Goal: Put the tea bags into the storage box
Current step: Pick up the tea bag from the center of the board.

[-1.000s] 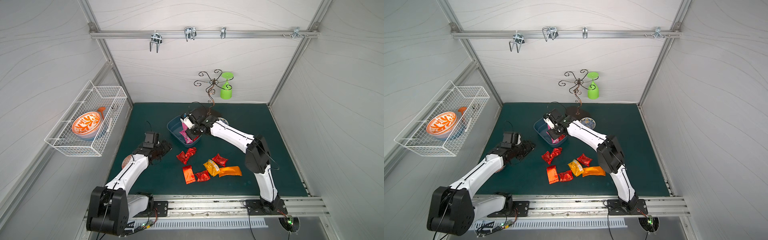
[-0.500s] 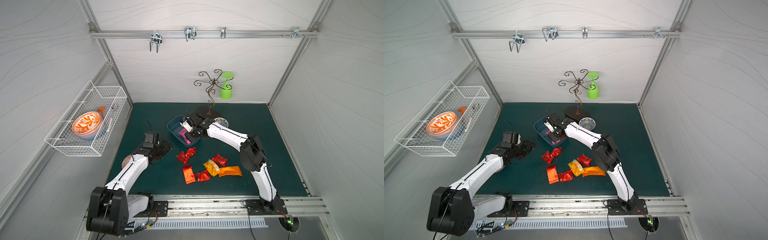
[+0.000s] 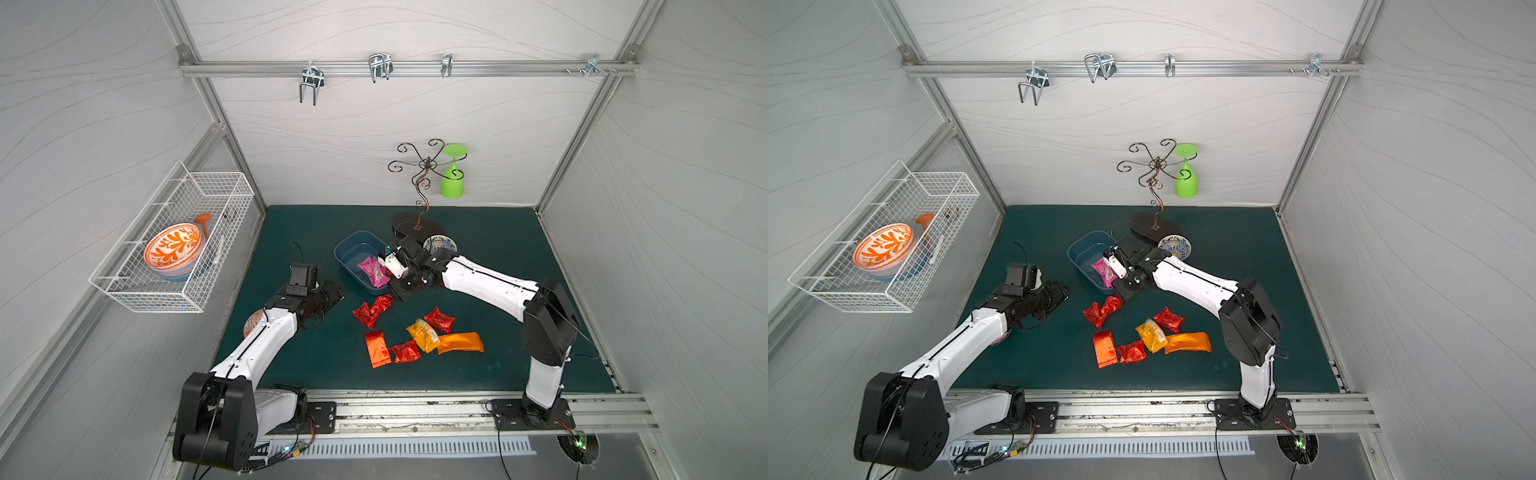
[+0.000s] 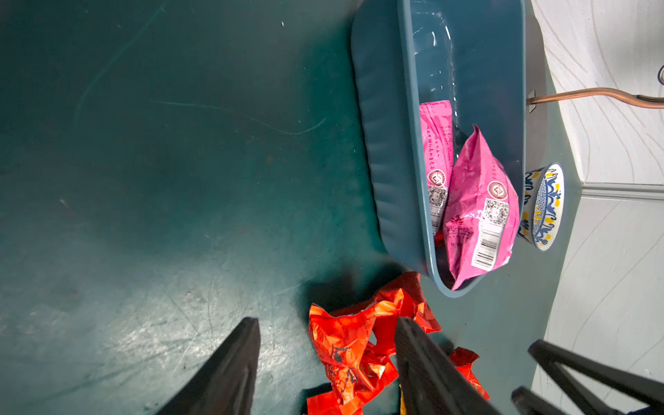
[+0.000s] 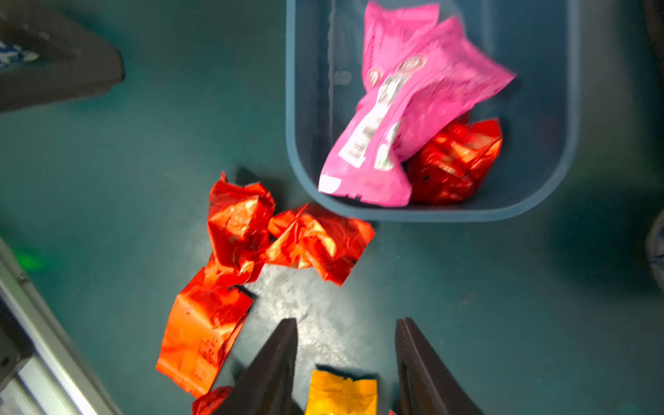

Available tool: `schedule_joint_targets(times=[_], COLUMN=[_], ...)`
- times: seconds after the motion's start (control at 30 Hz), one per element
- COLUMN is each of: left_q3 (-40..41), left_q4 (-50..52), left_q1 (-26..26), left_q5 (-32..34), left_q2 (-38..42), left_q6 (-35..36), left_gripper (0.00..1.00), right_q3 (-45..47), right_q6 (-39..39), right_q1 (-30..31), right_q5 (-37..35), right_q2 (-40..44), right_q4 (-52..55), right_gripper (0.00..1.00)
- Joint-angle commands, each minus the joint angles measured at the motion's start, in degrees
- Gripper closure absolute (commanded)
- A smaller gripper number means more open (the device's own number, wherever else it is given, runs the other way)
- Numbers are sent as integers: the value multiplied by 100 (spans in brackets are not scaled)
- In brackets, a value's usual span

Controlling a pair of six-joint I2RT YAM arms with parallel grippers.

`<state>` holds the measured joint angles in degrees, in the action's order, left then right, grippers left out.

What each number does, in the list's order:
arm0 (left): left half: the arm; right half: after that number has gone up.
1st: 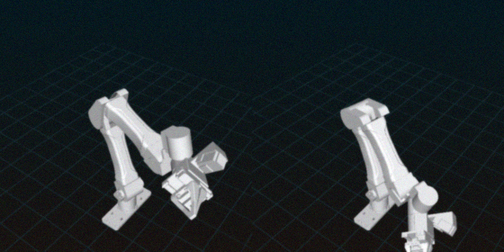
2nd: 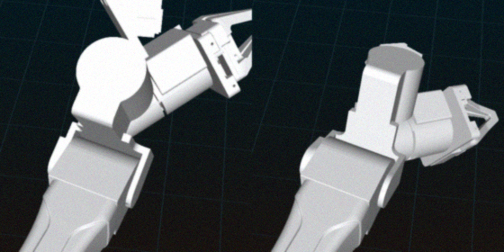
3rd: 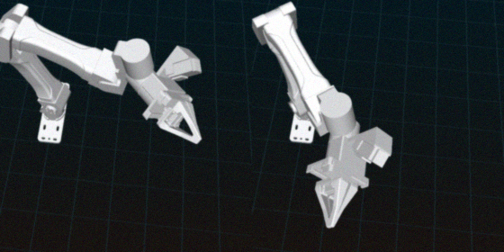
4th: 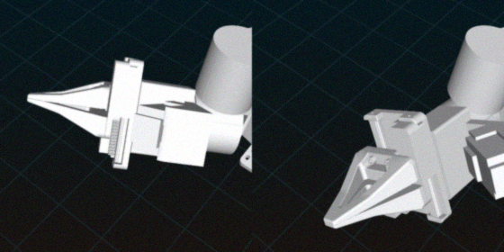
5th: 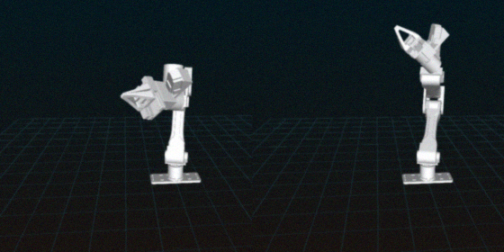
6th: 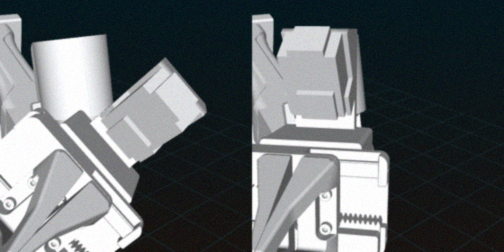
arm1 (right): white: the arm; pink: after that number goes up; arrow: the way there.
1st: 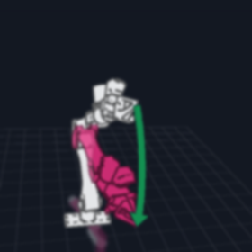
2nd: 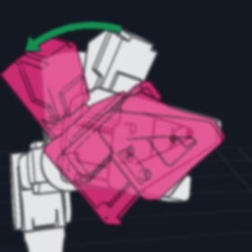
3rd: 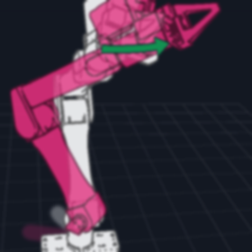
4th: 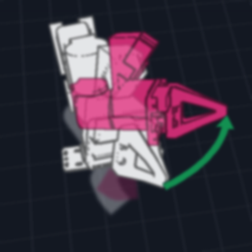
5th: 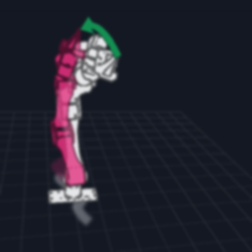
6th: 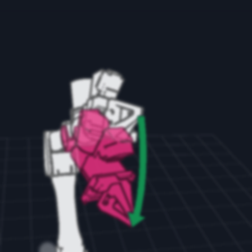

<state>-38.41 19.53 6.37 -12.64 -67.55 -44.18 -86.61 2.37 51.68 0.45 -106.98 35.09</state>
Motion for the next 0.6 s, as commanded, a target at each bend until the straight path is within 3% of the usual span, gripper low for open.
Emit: schedule_joint_targets(times=[0.0, 0.2, 0.57], left_q3=[-44, -105, -87], left_q4=[-123, -63, 30], left_q1=[-29, -30, -29], left_q5=[-50, -43, 12], left_q2=[-64, -97, -30], left_q6=[2, 28, 85], left_gripper=[36, 36, 36], right_q3=[195, 205, -296], right_q6=[69, 35, -52], right_q1=[109, 171, 167], right_q5=[224, 285, -44], right_q2=[-40, -336, -1031], right_q4=[-107, -256, -363], right_gripper=[46, 38, 36])
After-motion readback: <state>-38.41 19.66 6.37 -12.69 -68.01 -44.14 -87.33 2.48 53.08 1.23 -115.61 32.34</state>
